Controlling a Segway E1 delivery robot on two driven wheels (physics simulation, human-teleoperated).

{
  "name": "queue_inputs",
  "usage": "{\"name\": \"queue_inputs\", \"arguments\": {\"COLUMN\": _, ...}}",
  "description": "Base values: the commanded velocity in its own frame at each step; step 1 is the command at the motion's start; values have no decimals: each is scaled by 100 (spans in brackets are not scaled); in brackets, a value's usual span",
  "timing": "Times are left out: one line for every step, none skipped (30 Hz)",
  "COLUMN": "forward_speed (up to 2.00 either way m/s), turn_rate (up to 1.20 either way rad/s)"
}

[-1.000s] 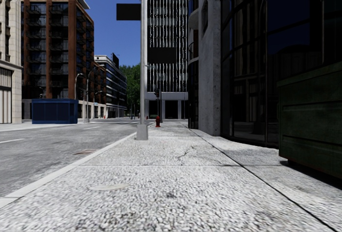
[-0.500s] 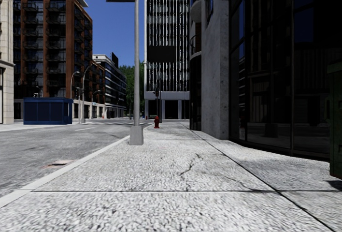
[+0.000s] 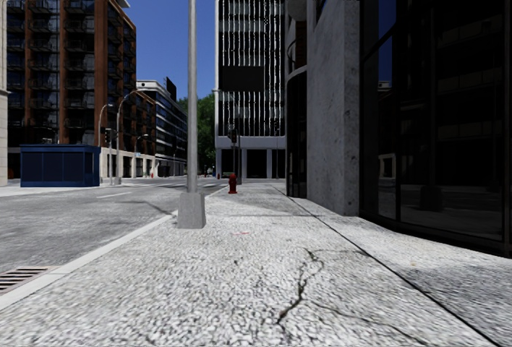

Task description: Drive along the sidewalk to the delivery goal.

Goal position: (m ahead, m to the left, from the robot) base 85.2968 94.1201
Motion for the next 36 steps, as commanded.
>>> {"name": "queue_inputs", "arguments": {"forward_speed": 200, "turn_rate": 0}}
{"name": "queue_inputs", "arguments": {"forward_speed": 200, "turn_rate": 0}}
{"name": "queue_inputs", "arguments": {"forward_speed": 200, "turn_rate": 0}}
{"name": "queue_inputs", "arguments": {"forward_speed": 200, "turn_rate": -11}}
{"name": "queue_inputs", "arguments": {"forward_speed": 200, "turn_rate": -16}}
{"name": "queue_inputs", "arguments": {"forward_speed": 200, "turn_rate": -17}}
{"name": "queue_inputs", "arguments": {"forward_speed": 200, "turn_rate": -18}}
{"name": "queue_inputs", "arguments": {"forward_speed": 200, "turn_rate": -18}}
{"name": "queue_inputs", "arguments": {"forward_speed": 200, "turn_rate": -21}}
{"name": "queue_inputs", "arguments": {"forward_speed": 200, "turn_rate": -25}}
{"name": "queue_inputs", "arguments": {"forward_speed": 200, "turn_rate": -26}}
{"name": "queue_inputs", "arguments": {"forward_speed": 200, "turn_rate": -26}}
{"name": "queue_inputs", "arguments": {"forward_speed": 200, "turn_rate": -26}}
{"name": "queue_inputs", "arguments": {"forward_speed": 200, "turn_rate": -26}}
{"name": "queue_inputs", "arguments": {"forward_speed": 200, "turn_rate": -16}}
{"name": "queue_inputs", "arguments": {"forward_speed": 200, "turn_rate": -16}}
{"name": "queue_inputs", "arguments": {"forward_speed": 200, "turn_rate": 0}}
{"name": "queue_inputs", "arguments": {"forward_speed": 200, "turn_rate": 0}}
{"name": "queue_inputs", "arguments": {"forward_speed": 200, "turn_rate": 0}}
{"name": "queue_inputs", "arguments": {"forward_speed": 200, "turn_rate": 0}}
{"name": "queue_inputs", "arguments": {"forward_speed": 200, "turn_rate": 0}}
{"name": "queue_inputs", "arguments": {"forward_speed": 200, "turn_rate": 0}}
{"name": "queue_inputs", "arguments": {"forward_speed": 200, "turn_rate": 0}}
{"name": "queue_inputs", "arguments": {"forward_speed": 200, "turn_rate": 0}}
{"name": "queue_inputs", "arguments": {"forward_speed": 200, "turn_rate": 0}}
{"name": "queue_inputs", "arguments": {"forward_speed": 200, "turn_rate": 0}}
{"name": "queue_inputs", "arguments": {"forward_speed": 200, "turn_rate": 0}}
{"name": "queue_inputs", "arguments": {"forward_speed": 200, "turn_rate": 0}}
{"name": "queue_inputs", "arguments": {"forward_speed": 200, "turn_rate": 0}}
{"name": "queue_inputs", "arguments": {"forward_speed": 200, "turn_rate": 0}}
{"name": "queue_inputs", "arguments": {"forward_speed": 200, "turn_rate": 0}}
{"name": "queue_inputs", "arguments": {"forward_speed": 200, "turn_rate": 0}}
{"name": "queue_inputs", "arguments": {"forward_speed": 200, "turn_rate": 0}}
{"name": "queue_inputs", "arguments": {"forward_speed": 200, "turn_rate": 0}}
{"name": "queue_inputs", "arguments": {"forward_speed": 200, "turn_rate": 0}}
{"name": "queue_inputs", "arguments": {"forward_speed": 200, "turn_rate": 0}}
